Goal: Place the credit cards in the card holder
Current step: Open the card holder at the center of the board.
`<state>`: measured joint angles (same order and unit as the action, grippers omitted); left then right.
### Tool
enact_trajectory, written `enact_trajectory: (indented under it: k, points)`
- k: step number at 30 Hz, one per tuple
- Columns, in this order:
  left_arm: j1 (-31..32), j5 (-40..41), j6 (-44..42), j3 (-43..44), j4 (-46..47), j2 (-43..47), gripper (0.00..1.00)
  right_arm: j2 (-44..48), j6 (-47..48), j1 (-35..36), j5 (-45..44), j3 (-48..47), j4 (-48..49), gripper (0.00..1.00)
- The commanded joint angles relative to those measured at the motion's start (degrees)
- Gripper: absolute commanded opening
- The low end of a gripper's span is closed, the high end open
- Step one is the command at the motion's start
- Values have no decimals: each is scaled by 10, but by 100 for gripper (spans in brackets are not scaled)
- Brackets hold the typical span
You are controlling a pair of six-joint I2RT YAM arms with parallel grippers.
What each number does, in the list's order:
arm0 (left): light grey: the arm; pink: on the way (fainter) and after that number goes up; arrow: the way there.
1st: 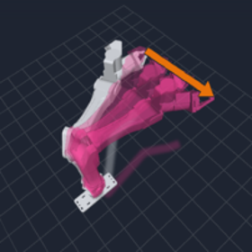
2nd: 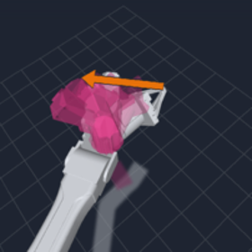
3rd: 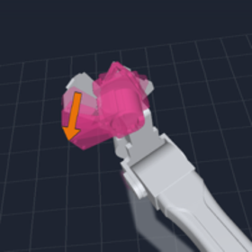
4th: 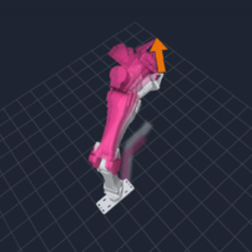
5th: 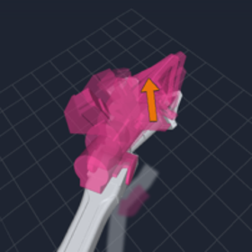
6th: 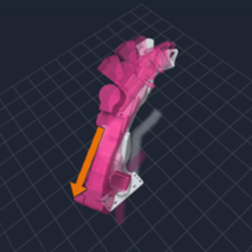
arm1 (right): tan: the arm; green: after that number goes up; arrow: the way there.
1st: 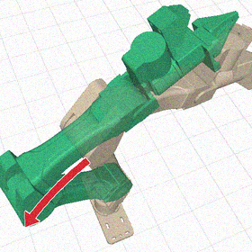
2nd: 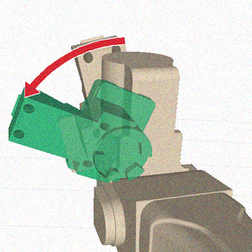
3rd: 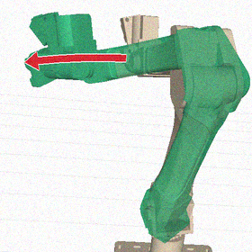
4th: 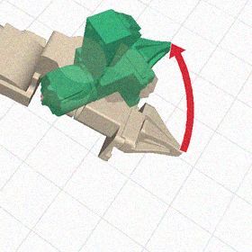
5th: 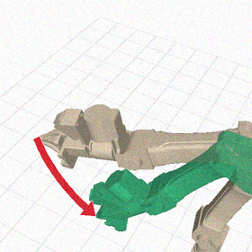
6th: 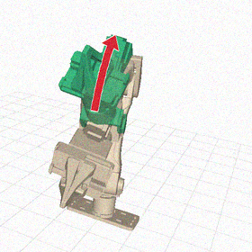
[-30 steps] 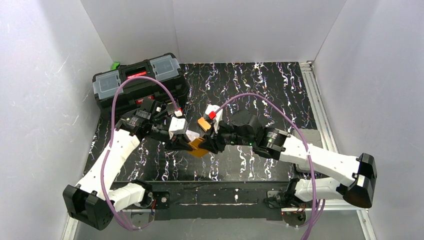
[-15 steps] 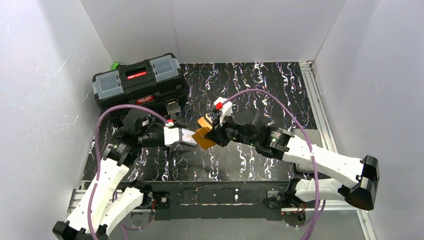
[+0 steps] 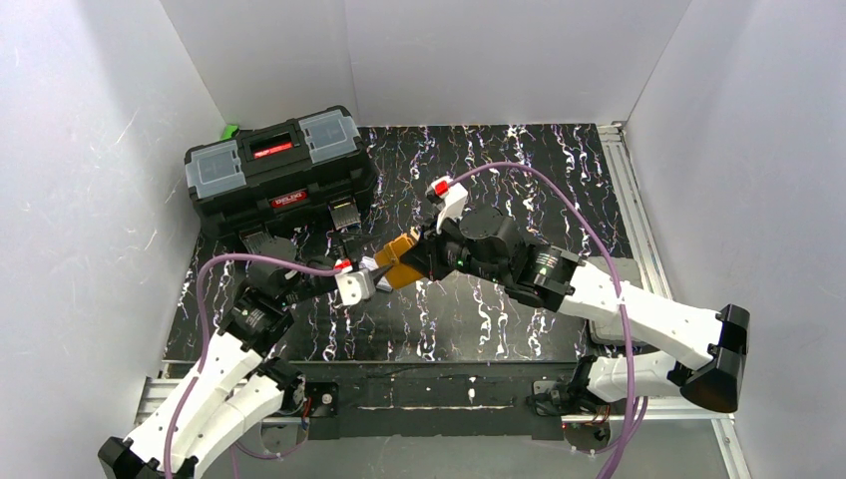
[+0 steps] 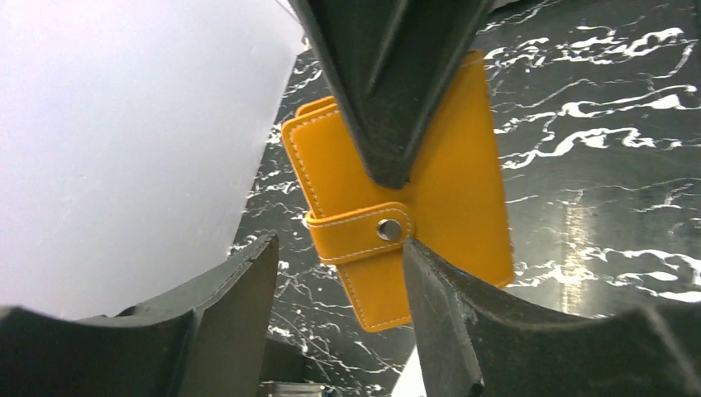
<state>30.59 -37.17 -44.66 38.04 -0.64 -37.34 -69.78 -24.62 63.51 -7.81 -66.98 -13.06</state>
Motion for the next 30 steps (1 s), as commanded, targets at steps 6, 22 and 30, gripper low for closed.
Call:
enact_trajectory:
  k: [6, 22, 30]
  points:
    - [8, 33, 5, -7, 69, -8, 39, -6, -38, 7, -33, -23, 47, 1]
    - [20, 64, 24, 1, 52, -16, 37, -18, -78, 7, -40, -26, 95, 1]
    - [20, 85, 44, 10, 53, -41, 32, -4, -88, 7, -31, -7, 112, 1]
